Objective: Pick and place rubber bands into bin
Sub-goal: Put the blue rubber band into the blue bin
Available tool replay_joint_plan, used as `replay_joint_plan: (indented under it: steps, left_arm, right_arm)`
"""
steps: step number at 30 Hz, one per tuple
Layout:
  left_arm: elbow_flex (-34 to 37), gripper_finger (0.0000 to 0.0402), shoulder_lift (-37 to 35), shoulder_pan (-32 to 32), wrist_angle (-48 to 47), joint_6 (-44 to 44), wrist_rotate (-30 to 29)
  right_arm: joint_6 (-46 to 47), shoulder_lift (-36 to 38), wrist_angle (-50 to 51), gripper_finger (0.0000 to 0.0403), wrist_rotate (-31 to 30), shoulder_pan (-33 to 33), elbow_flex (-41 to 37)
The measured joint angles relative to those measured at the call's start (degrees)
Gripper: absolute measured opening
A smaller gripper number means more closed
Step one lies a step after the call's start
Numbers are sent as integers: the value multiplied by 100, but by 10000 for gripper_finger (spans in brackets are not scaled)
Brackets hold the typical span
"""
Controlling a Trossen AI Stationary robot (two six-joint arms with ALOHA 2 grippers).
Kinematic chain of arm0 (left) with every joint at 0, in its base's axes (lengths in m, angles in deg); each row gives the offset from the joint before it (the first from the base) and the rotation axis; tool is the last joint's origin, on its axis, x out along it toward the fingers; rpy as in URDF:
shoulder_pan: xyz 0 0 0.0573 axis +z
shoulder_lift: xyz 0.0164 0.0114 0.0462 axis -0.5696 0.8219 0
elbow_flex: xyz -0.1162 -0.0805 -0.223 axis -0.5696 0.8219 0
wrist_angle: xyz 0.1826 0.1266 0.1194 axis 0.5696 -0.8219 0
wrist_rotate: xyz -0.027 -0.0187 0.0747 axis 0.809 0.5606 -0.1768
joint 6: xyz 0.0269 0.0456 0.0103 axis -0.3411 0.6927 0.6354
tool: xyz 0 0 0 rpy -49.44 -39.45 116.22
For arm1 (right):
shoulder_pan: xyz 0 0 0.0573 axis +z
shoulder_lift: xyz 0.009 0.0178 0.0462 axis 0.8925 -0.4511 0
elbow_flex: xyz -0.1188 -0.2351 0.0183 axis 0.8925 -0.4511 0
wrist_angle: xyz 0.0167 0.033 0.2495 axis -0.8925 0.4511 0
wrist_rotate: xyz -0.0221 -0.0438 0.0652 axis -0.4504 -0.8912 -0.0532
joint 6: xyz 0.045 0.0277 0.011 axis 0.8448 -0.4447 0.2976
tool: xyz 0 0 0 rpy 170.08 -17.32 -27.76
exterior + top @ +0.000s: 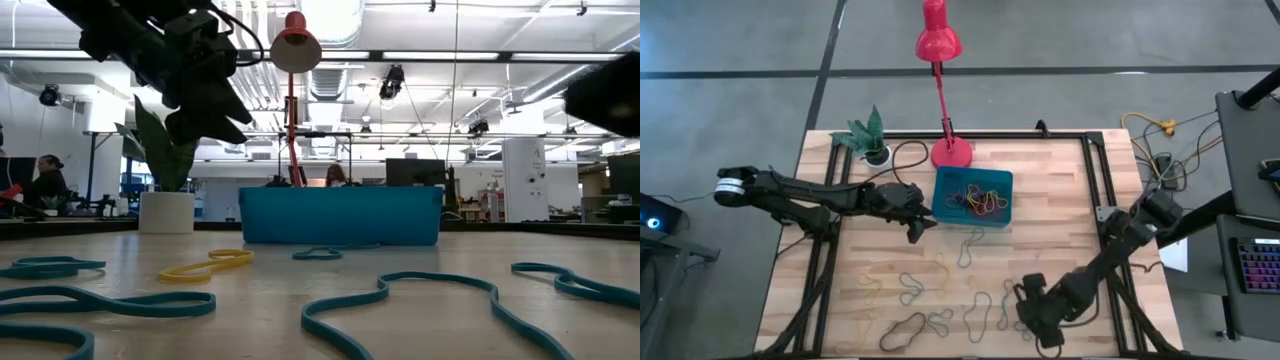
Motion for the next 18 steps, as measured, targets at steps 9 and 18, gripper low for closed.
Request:
replay_joint_plan:
  steps: [9, 18]
  left_arm:
    - [2, 183, 2, -2, 4, 2, 23]
    - [4, 183, 2, -2, -48, 0, 266]
  right_arm:
    - [498, -458, -256, 219, -26, 26, -4]
    - [513, -617, -223, 218, -189, 109, 11]
